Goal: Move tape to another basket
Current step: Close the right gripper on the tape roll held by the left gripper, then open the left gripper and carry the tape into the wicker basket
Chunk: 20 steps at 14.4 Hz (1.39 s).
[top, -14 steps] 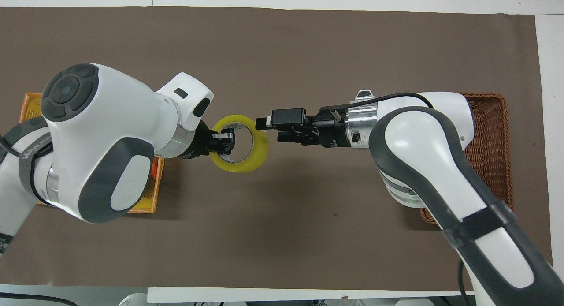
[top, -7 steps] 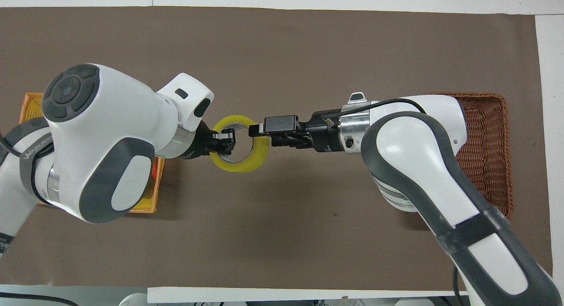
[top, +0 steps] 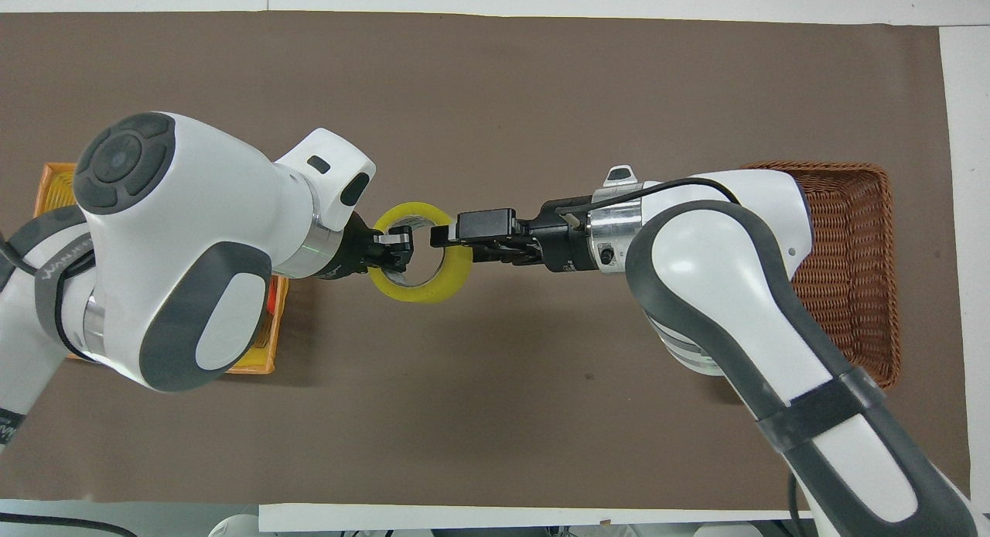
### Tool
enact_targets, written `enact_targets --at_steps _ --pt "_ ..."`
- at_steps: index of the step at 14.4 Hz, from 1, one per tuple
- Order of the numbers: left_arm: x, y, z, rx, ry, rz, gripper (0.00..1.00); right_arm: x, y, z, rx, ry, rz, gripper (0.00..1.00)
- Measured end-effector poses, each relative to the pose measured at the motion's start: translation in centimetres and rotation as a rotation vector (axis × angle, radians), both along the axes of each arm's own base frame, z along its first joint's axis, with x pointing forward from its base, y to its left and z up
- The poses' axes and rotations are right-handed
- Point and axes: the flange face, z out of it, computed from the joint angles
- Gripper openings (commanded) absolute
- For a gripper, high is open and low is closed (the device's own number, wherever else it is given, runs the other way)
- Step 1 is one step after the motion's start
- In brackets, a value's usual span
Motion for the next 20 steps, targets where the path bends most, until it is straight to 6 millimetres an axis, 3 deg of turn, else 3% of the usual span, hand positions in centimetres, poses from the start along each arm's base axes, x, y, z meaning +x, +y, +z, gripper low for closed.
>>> enact_targets --at_steps 2,4,8,11,12,13,14,17,20 --pt "0.0 0.0 0.0 0.000 0.000 0.000 0.00 -0.1 0.2 0.0 0.000 0.000 0.004 0.91" --pt "0.0 0.0 0.0 0.000 0.000 0.000 0.00 -0.1 0.2 0.0 0.000 0.000 0.003 0.81" --pt "0.0 0.0 0.0 0.000 -0.001 0.001 0.00 -0.1 0.1 -0.1 -0.002 -0.004 0.006 0.02" --pt "-0.1 -0.1 0.0 -0.006 0.003 0.001 0.01 -0.1 -0.1 -0.2 0.005 0.000 0.012 0.00" --pt "-0.1 -0.1 0.1 -0.006 0.002 0.001 0.08 -0.1 -0.2 -0.2 0.006 0.000 0.013 0.00" --pt "-0.1 -0.1 0.1 -0.007 0.002 0.001 0.38 -0.1 -0.2 -0.2 0.006 -0.001 0.014 0.00" --pt "-0.1 -0.1 0.1 -0.007 0.002 0.001 0.99 -0.1 -0.2 -0.2 0.006 -0.002 0.015 0.00" --pt "0.2 0.1 0.7 -0.014 -0.010 0.007 1.00 0.0 -0.4 -0.2 0.005 -0.001 0.011 0.00" --pt "0.3 0.9 4.0 -0.036 -0.045 0.015 1.00 0.1 -0.7 -0.3 -0.005 -0.010 0.019 0.00"
